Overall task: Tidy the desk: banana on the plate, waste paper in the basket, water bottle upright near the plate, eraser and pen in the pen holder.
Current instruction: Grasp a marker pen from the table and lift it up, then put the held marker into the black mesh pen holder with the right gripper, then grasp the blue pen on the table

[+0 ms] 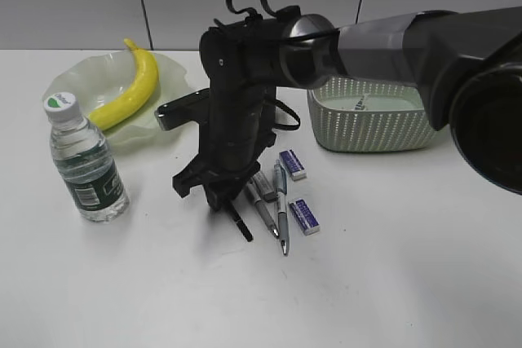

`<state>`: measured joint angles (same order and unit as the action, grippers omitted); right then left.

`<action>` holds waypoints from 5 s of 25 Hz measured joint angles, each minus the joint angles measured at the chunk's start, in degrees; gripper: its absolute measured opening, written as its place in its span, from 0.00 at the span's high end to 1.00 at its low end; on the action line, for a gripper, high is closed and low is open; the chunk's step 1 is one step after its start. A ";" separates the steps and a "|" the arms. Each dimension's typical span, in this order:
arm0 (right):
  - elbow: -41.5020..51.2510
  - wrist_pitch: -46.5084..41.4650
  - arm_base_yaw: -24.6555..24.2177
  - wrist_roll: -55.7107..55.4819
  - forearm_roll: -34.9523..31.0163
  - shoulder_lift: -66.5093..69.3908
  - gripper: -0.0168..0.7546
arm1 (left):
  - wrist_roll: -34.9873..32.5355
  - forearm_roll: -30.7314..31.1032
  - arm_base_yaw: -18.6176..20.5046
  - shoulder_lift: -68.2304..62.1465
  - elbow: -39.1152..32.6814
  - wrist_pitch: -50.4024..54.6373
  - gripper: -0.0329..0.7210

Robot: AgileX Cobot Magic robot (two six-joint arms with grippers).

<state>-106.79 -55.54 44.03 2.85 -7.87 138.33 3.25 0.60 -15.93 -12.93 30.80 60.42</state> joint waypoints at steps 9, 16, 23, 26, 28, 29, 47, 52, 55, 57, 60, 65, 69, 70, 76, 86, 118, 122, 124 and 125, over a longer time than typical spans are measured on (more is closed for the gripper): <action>-3.99 -1.96 0.05 -0.55 2.24 0.17 0.86 | 0.00 0.00 0.00 0.00 0.00 0.00 0.21; -11.46 -11.99 -0.05 -4.47 5.28 -4.86 0.86 | 0.00 0.00 0.00 0.00 0.00 0.00 0.21; -11.70 -6.64 -0.24 -5.55 10.56 -17.26 0.86 | 0.00 0.00 0.00 0.00 0.00 0.00 0.21; -11.52 0.57 -0.97 -5.55 11.09 -21.54 0.86 | 0.00 0.00 0.00 0.00 0.00 0.00 0.21; -9.40 6.05 -1.78 -5.55 11.09 -23.86 0.86 | 0.00 0.00 0.00 0.00 0.00 0.00 0.21; -7.07 8.64 -2.42 -5.68 11.09 -25.06 0.86 | 0.00 0.00 0.00 0.00 0.00 0.00 0.21; 31.16 87.48 -9.90 -6.20 4.77 -17.90 0.86 | 0.00 0.00 0.00 0.00 0.00 0.00 0.21; 31.16 88.68 -10.51 -5.66 3.26 -15.42 0.86 | 0.00 0.00 0.00 0.00 0.00 0.00 0.21; 31.16 88.73 -10.80 -5.46 3.20 -14.17 0.86 | 0.00 0.00 0.00 0.00 0.00 0.00 0.21; 31.16 88.80 -10.86 -4.80 3.15 -13.38 0.86 | 0.00 0.00 0.00 0.00 0.00 0.00 0.21; 31.16 88.86 -10.86 -3.64 3.14 -12.11 0.77 | 0.00 0.00 0.00 0.00 0.00 0.00 0.21; 31.16 89.04 -10.86 -3.36 3.07 -11.35 0.53 | 0.00 0.00 0.00 0.00 0.00 0.00 0.21; 31.16 87.71 -10.86 -2.85 2.81 -13.29 0.48 | 0.00 0.00 0.00 0.00 0.00 0.00 0.21; 31.16 85.77 -10.86 -2.85 2.81 -14.42 0.48 | 0.00 0.00 0.00 0.00 0.00 0.00 0.21; 31.16 62.31 -10.86 -0.64 2.81 -27.88 0.47 | 0.00 0.00 0.00 0.00 0.00 0.00 0.21; 33.22 9.88 -10.86 -4.66 8.70 -53.48 0.47 | 0.00 0.00 0.00 0.00 0.00 0.00 0.22; 77.53 -4.89 -10.86 -6.87 13.45 -138.71 0.47 | -9.68 -30.78 0.05 -19.30 5.59 -12.49 0.32; 77.58 -4.32 -10.86 -6.87 13.38 -138.73 0.47 | -15.13 -39.73 -0.89 -31.53 6.45 -16.21 0.33; 77.58 -4.32 -10.86 -6.87 13.32 -138.73 0.47 | -15.94 -41.04 -3.19 -38.65 7.84 -19.11 0.34; 77.58 -4.32 -10.86 -6.87 13.32 -138.73 0.47 | -16.09 -41.17 -5.31 -42.11 8.67 -21.18 0.33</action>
<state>-29.21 -59.86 33.17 -4.02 5.46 -0.40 -12.84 -40.57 -21.24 -55.04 39.47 39.24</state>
